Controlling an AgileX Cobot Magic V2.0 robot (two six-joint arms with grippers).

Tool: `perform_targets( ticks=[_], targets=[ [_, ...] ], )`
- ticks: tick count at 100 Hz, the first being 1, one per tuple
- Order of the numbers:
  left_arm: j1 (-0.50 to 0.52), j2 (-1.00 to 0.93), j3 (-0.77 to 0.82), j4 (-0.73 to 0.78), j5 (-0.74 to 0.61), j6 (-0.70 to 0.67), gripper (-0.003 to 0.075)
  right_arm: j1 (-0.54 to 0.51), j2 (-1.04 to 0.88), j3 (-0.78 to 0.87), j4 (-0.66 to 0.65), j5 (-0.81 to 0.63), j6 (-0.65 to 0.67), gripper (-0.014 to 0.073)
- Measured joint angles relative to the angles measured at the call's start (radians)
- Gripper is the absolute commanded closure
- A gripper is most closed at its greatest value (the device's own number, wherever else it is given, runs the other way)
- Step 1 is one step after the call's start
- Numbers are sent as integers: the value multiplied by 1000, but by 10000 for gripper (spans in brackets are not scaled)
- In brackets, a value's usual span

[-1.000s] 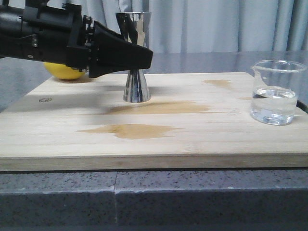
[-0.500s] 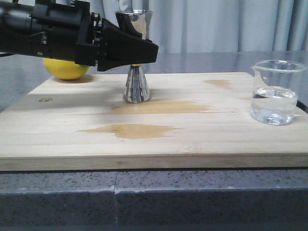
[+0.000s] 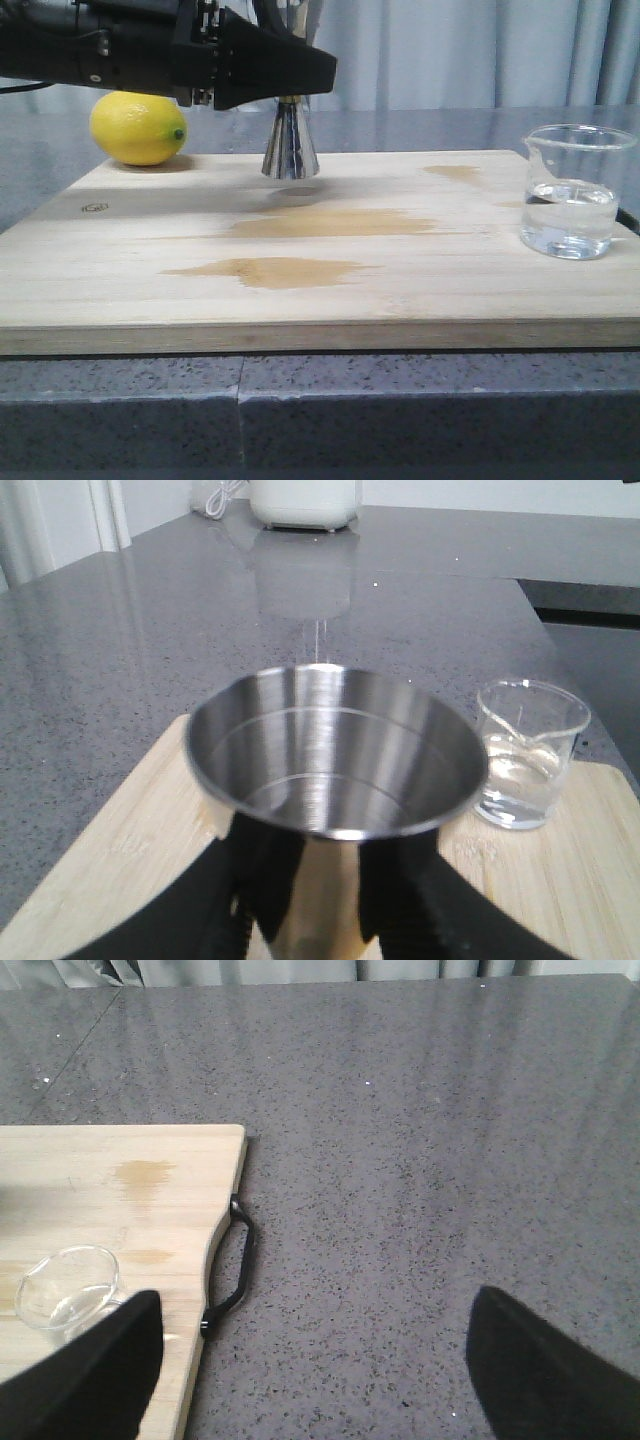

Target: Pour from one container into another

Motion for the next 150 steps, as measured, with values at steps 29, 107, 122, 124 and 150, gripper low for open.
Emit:
perform_targets(
  ticks=[29, 107, 122, 124, 150],
  targets=[
    [0, 6, -50, 2, 2, -42, 523, 0, 0, 0, 16, -18, 0, 52],
    [0, 6, -52, 2, 2, -44, 523, 334, 349, -301, 71, 13, -114, 52],
    [0, 6, -52, 2, 2, -44, 523, 395, 414, -277, 73, -77, -117, 52],
    [0, 6, -52, 2, 2, -44, 523, 404, 421, -268, 73, -100, -117, 52],
    [0, 6, -52, 3, 2, -45, 523, 497, 442, 28, 74, -553, -133, 52]
  ],
)
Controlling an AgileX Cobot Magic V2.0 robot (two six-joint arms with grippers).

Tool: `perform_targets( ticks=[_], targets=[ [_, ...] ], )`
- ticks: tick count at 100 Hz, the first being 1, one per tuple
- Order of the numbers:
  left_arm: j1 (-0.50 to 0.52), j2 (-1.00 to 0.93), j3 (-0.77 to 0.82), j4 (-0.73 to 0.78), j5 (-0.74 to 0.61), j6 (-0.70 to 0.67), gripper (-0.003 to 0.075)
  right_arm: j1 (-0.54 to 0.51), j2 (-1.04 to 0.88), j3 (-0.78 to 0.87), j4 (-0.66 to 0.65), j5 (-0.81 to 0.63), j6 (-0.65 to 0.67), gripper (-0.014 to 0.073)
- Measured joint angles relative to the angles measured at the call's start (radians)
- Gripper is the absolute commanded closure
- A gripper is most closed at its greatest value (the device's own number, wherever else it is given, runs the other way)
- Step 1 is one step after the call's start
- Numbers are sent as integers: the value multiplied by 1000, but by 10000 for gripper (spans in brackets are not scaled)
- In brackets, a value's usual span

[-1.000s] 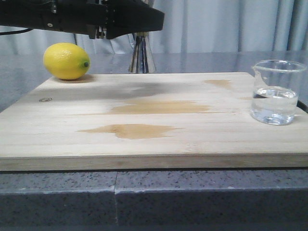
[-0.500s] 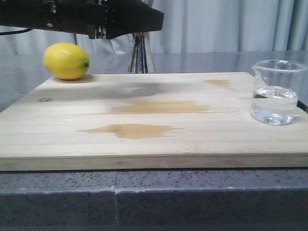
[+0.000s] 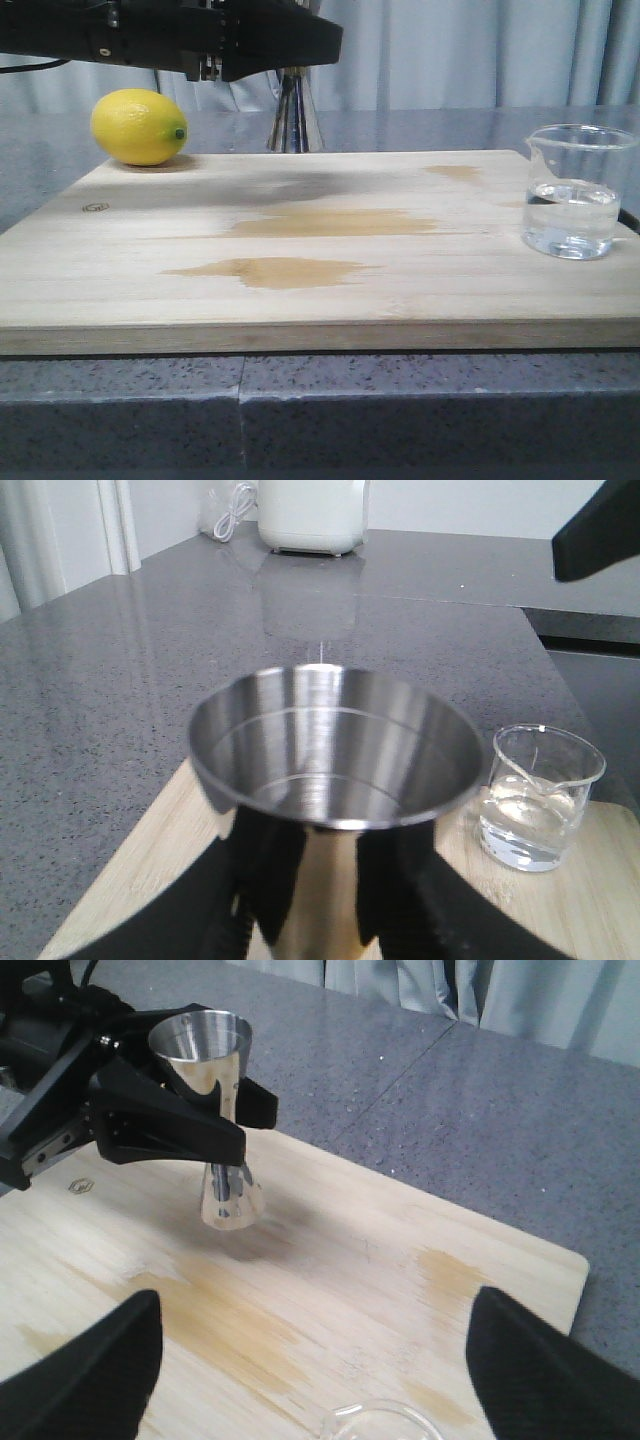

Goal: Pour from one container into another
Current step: 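Reach the right gripper to the glass beaker and grasp it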

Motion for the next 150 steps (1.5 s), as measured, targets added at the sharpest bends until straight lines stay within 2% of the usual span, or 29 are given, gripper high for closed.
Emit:
perform_targets(
  ticks=[22, 41, 73, 150],
  targets=[
    [0, 0, 0, 0, 0, -2, 523, 1, 0, 238, 0, -374, 0, 51],
    [0, 0, 0, 0, 0, -2, 523, 1, 0, 394, 0, -596, 0, 51],
    [0, 0, 0, 0, 0, -2, 523, 1, 68, 481, 3, -747, 0, 51],
    [0, 0, 0, 0, 0, -2, 523, 1, 513, 483, 60, -1145, -2, 52]
  ],
)
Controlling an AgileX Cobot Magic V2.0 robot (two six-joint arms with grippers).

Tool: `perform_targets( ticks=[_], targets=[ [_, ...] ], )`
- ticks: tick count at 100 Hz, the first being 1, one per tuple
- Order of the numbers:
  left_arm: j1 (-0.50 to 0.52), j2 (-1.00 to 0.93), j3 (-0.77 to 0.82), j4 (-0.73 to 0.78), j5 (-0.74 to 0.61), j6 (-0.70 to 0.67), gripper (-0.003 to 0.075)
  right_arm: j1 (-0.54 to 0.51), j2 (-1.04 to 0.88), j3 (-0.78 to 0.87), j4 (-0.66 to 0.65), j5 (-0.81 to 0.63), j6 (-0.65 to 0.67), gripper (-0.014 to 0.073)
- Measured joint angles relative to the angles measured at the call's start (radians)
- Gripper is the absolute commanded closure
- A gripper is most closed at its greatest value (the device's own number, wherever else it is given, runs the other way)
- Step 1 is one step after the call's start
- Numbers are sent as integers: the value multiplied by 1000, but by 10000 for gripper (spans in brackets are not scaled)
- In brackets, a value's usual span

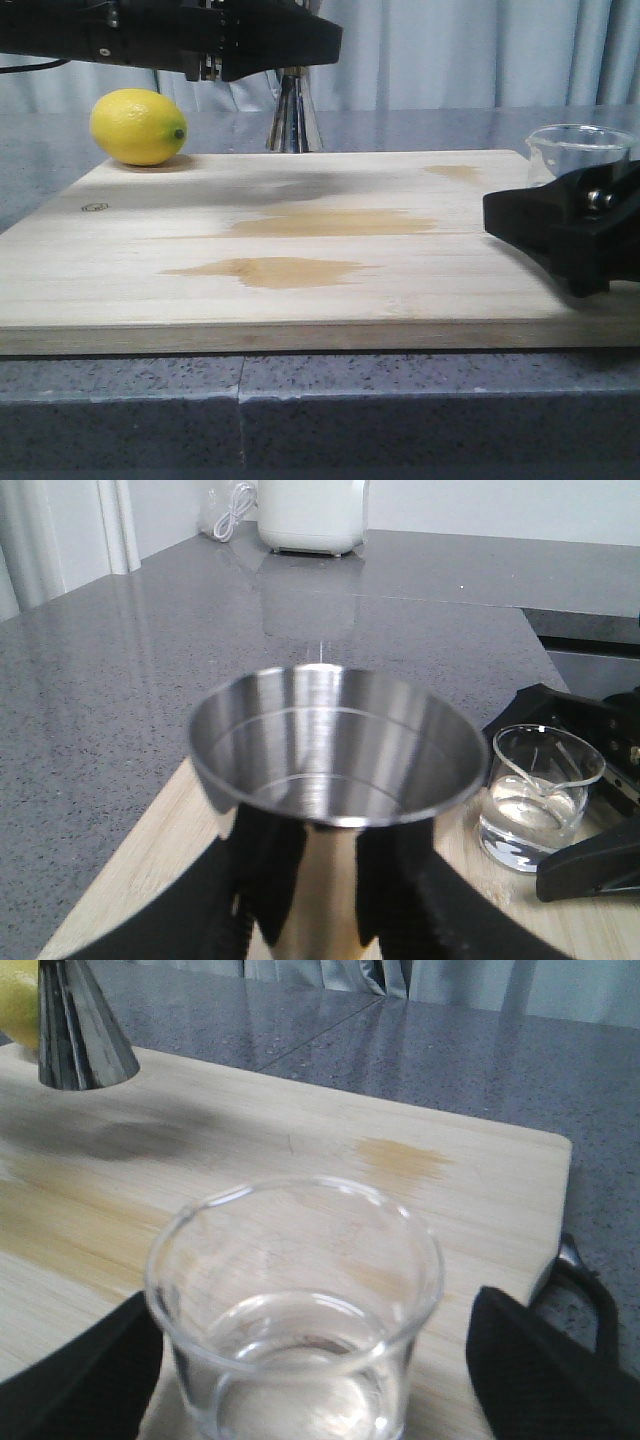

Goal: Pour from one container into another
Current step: 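Reach the right gripper to the glass beaker and grasp it, then lift the beaker with the right gripper over the held jigger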

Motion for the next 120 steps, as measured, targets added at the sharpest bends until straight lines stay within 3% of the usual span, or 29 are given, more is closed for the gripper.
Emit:
perform_targets(
  ticks=[11, 33, 44, 107, 120],
  targets=[
    [0, 0, 0, 0, 0, 0, 523, 0, 10, 0, 0, -25, 0, 65],
    [0, 0, 0, 2, 0, -2, 523, 0, 10, 13, 0, -50, 0, 260],
    [0, 0, 0, 2, 0, -2, 523, 0, 10, 26, 0, -54, -2, 316],
    [0, 0, 0, 2, 0, -2, 523, 0, -69, 7, 10, -136, -2, 318],
    [0, 0, 0, 2, 0, -2, 523, 0, -125, -68, 12, -41, -2, 318]
  ],
)
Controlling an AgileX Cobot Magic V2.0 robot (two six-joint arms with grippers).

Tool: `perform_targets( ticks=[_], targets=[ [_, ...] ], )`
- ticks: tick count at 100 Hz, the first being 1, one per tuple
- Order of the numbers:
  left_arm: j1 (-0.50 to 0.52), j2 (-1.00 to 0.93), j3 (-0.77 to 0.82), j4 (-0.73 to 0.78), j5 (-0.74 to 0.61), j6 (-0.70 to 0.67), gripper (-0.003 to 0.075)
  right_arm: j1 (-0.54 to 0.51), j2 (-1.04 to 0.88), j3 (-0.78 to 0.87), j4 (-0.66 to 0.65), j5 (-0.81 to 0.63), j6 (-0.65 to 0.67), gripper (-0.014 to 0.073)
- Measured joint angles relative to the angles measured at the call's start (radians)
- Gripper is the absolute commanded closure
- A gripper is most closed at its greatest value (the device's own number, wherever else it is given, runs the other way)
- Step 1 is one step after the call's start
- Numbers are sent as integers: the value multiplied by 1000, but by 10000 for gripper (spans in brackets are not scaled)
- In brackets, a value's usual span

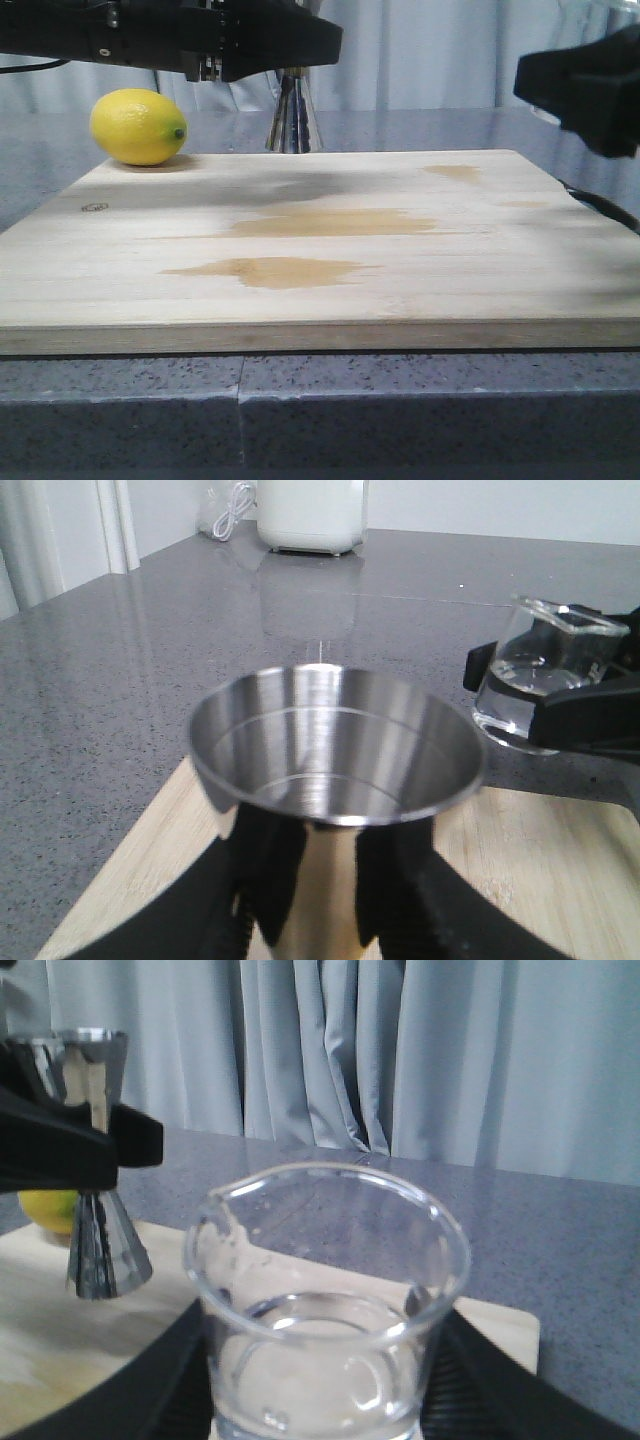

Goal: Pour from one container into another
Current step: 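Lift the beaker with the right gripper over the held jigger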

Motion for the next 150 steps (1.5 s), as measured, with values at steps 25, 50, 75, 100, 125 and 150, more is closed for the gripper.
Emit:
perform_targets(
  ticks=[25, 50, 75, 100, 125, 150],
  targets=[
    [0, 0, 0, 0, 0, 0, 523, 0, -66, -210, 0, 415, 0, 318],
    [0, 0, 0, 0, 0, 0, 523, 0, -76, -506, -38, 861, 0, 318],
    [0, 0, 0, 0, 0, 0, 523, 0, -37, -729, -153, 1179, 0, 318],
    [0, 0, 0, 0, 0, 0, 523, 13, 56, -872, -302, 1336, -12, 318],
    [0, 0, 0, 0, 0, 0, 523, 87, 130, -963, -469, 1379, -17, 318],
    [0, 0, 0, 4, 0, 0, 523, 142, 181, -1012, -667, 1403, -17, 318]
  ],
)
